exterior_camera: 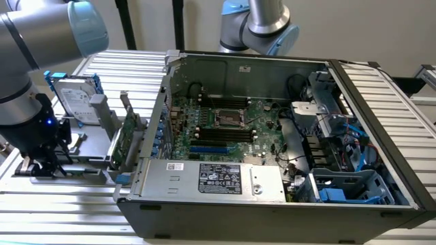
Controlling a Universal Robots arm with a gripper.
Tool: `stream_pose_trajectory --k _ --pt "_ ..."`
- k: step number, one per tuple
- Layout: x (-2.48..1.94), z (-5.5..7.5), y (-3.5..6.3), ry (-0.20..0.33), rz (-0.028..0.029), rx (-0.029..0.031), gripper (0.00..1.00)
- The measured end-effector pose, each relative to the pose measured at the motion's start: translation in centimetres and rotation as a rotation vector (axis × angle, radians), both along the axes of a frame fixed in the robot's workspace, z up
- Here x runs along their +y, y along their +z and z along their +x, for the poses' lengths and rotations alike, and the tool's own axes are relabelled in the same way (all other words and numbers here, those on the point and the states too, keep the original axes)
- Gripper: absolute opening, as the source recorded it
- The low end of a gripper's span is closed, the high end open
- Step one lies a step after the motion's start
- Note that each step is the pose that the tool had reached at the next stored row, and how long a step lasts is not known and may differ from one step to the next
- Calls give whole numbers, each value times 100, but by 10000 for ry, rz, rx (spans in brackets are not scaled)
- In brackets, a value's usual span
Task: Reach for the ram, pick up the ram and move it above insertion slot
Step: 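Pick up the ram and move it above insertion slot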
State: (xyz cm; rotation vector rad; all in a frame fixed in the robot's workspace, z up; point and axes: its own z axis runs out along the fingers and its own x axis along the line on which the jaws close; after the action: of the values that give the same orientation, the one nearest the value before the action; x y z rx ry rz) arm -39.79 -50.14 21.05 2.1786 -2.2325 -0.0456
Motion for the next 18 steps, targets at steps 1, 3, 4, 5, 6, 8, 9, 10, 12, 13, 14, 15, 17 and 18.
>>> stream_pose_trajectory --k 1,3,4,5,6,8,9,10,12,13,14,15,17,18 --pt "0 2 -5 -1 2 -1 36" --pt "0 10 -14 -9 3 -1 36" --pt "0 13 -18 -19 3 0 36" --pt "0 15 -24 -34 4 -2 36" --pt "0 18 -29 -49 4 -1 36" --pt "0 22 -37 -81 4 -1 36" --pt "0 23 -41 -102 3 0 36" --pt "0 25 -45 -122 3 -1 36" --pt "0 28 -55 -159 4 -1 36" --pt "0 29 -60 -175 3 -1 36" --pt "0 31 -64 -190 3 -1 36" --pt "0 32 -69 -203 3 -1 36" --pt "0 34 -77 -222 3 0 36" --pt "0 34 -81 -225 3 0 36"
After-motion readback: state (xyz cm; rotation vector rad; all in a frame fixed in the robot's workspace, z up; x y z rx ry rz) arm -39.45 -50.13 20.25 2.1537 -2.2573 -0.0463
